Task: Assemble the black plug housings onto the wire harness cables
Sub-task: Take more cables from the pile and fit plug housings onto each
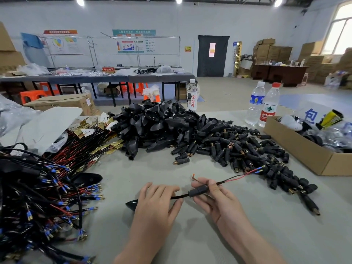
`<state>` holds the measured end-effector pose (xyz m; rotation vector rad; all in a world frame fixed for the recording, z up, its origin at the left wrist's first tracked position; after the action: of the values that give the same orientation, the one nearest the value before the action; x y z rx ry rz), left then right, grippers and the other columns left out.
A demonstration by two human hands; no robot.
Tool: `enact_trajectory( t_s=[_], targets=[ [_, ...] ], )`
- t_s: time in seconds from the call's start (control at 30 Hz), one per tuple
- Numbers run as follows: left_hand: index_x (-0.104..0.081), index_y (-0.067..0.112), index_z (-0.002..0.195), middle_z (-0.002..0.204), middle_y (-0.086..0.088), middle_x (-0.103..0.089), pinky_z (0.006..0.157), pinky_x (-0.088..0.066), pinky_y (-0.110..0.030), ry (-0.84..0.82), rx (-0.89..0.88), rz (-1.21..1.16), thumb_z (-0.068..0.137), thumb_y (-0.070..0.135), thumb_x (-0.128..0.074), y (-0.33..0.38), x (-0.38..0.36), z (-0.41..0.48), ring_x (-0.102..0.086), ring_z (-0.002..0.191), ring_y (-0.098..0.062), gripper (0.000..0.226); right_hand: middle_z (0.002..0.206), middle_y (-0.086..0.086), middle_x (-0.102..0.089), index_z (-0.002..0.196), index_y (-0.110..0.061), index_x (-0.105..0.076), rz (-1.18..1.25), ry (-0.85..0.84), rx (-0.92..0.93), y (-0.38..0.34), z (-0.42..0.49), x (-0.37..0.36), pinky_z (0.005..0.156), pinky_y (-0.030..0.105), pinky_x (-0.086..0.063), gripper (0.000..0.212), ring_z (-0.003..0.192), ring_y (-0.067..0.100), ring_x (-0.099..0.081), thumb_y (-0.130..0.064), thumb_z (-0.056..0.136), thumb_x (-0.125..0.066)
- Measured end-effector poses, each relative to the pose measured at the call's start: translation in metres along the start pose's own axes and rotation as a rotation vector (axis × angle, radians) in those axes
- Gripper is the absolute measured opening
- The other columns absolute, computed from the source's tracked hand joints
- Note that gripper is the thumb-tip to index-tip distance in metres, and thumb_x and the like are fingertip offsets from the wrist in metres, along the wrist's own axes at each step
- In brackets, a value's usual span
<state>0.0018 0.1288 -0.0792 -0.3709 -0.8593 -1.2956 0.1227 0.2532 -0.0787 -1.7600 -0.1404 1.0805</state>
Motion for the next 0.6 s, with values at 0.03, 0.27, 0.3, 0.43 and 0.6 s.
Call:
enact_trajectory(
  t_s=[0.03, 0.27, 0.3, 0.43, 0.6],
  targets=[
    [-0.069, 0.026, 0.093, 0.088, 0.018, -0.066, 0.100, -0.034, -0.037, 0.001, 0.013, -0.002, 0.091, 0.041, -0.047, -0.0025, 0.0015, 0.0000, -0.064, 0.086, -0.011, 0.027, 0.109, 0.017, -0.074, 0.109, -0.001, -0.068, -0.002, 0.013, 0.011, -0.0021, 0.0006, 0.0024, 0.072, 0.026, -0.061, 0.035, 0.089, 0.020, -0.074, -0.028, 0.092, -0.053],
    [-0.068, 0.028, 0.086, 0.083, 0.017, -0.062, 0.098, -0.035, -0.036, 0.002, -0.018, -0.040, 0.094, 0.038, -0.046, -0.0010, 0.0024, 0.0011, -0.062, 0.083, -0.012, 0.025, 0.109, 0.018, -0.073, 0.113, -0.001, -0.068, 0.011, -0.009, -0.063, 0.0033, -0.0005, 0.0001, 0.069, 0.024, -0.059, 0.033, 0.091, 0.020, -0.074, -0.025, 0.098, -0.050],
    [-0.068, 0.027, 0.087, 0.083, 0.017, -0.062, 0.098, -0.036, -0.036, 0.004, -0.027, -0.041, 0.094, 0.038, -0.047, 0.0003, 0.0018, 0.0009, -0.062, 0.083, -0.012, 0.025, 0.109, 0.019, -0.073, 0.113, -0.001, -0.067, 0.015, -0.016, -0.073, 0.0048, -0.0007, -0.0009, 0.068, 0.024, -0.059, 0.033, 0.090, 0.020, -0.074, -0.024, 0.099, -0.049],
    [-0.069, 0.029, 0.091, 0.092, 0.016, -0.064, 0.095, -0.037, -0.033, -0.018, 0.017, -0.082, 0.092, 0.042, -0.048, -0.0039, 0.0036, 0.0009, -0.062, 0.089, -0.011, 0.025, 0.108, 0.020, -0.073, 0.109, -0.001, -0.069, 0.017, 0.003, -0.019, 0.0007, 0.0008, 0.0011, 0.068, 0.025, -0.060, 0.034, 0.087, 0.020, -0.074, -0.026, 0.095, -0.050],
    [-0.067, 0.030, 0.089, 0.093, 0.019, -0.063, 0.087, -0.038, -0.028, -0.068, 0.040, -0.149, 0.091, 0.044, -0.047, -0.0045, 0.0035, 0.0013, -0.061, 0.091, -0.009, 0.024, 0.108, 0.020, -0.073, 0.113, -0.001, -0.067, 0.003, -0.008, -0.022, 0.0034, 0.0004, -0.0008, 0.069, 0.023, -0.059, 0.041, 0.087, 0.020, -0.074, -0.031, 0.087, -0.056]
  ],
)
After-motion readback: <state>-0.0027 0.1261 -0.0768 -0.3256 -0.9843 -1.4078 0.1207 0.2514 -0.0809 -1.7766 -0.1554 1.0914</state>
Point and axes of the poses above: each hand's wrist, its own z-axis towards the middle knuckle, its own x-axis out of the back of the hand, y = z × x, the point moved 2 cm from there along z, towards the middle knuckle
